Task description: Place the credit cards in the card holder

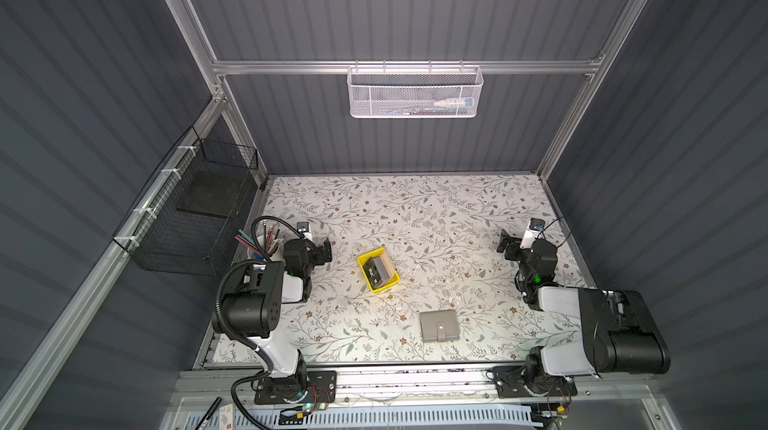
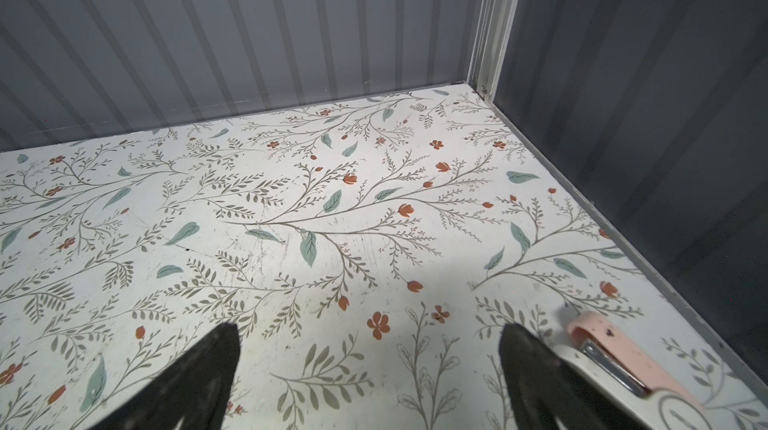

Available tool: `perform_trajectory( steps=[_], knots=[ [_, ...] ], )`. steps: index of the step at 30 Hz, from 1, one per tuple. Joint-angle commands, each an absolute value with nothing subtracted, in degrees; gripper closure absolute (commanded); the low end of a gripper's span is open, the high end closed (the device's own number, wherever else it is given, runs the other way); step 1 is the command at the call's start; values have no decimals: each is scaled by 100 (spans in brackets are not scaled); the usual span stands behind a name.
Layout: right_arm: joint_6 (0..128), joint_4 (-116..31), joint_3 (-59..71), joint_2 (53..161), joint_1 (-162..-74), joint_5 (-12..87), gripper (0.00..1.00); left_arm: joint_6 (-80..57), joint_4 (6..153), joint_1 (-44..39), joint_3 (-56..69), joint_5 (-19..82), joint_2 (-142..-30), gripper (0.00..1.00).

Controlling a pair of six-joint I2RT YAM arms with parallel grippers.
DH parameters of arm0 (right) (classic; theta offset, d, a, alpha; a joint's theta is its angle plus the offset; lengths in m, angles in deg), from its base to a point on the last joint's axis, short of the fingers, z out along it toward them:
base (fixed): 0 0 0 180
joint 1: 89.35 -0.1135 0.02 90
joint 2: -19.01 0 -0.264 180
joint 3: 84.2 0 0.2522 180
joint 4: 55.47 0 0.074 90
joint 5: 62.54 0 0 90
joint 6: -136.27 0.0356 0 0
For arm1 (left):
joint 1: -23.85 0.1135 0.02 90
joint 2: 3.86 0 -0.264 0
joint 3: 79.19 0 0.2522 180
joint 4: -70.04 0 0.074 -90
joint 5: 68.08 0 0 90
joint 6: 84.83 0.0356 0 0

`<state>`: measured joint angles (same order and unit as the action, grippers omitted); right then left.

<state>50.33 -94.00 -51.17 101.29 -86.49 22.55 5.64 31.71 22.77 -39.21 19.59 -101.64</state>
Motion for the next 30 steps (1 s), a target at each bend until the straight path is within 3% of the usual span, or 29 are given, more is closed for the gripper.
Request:
perform_trajectory(
  steps=[1, 16, 23, 30],
  knots=[
    [5075, -9479, -5154, 10133, -8639, 2193, 1, 648, 3213, 2235, -3818, 1950, -10216, 0],
    [5075, -9650, -5282, 10057, -8639, 2221, 1, 714, 3066, 2231, -3947, 2078, -10057, 0],
    [5107, -8909, -5067, 9628, -8640, 2113, 1, 596, 3975, 2205, -3734, 1844, -9555, 0],
    [5431, -7252, -4670, 8795, -8789, 2030, 1, 121, 5625, 2099, -3180, 1747, -8863, 0]
  ],
)
